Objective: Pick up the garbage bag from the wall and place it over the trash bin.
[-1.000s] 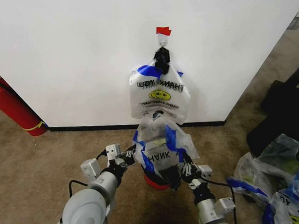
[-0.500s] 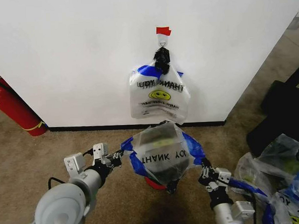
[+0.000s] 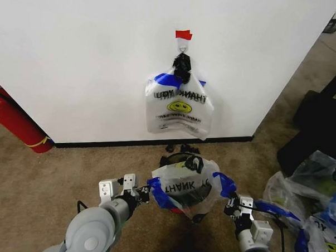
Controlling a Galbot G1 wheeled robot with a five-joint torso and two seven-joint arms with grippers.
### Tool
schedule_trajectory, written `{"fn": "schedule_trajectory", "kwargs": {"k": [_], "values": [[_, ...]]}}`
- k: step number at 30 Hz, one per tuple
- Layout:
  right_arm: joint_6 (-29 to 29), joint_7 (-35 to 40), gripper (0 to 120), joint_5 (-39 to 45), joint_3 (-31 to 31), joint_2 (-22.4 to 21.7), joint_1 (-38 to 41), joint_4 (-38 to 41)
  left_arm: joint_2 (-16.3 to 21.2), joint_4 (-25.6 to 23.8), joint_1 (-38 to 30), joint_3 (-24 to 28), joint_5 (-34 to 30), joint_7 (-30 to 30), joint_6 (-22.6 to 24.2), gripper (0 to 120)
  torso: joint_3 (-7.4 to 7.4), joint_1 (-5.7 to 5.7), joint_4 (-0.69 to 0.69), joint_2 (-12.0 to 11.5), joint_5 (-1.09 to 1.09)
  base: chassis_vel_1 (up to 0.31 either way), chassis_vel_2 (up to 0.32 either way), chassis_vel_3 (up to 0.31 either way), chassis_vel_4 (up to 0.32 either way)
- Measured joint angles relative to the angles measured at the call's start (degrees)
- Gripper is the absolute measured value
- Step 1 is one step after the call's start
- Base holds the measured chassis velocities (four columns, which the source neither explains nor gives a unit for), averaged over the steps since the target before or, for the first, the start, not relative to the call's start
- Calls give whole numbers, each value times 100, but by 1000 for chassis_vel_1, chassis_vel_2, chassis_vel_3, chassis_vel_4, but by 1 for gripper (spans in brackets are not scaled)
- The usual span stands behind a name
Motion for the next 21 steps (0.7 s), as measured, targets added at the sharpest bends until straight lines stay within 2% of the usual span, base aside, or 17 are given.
{"fn": "schedule_trajectory", "kwargs": {"k": [8,21], "values": [[-189,50,0,139,-48,-31,368,-380,-70,371,-316,339,120,-18,70,0,0,0,0,0,-1,0,0,0,0],[-279,47,0,159,-219,47,847,-855,166,502,-265,348,279,127,94,0,0,0,0,0,-1,0,0,0,0]]}}
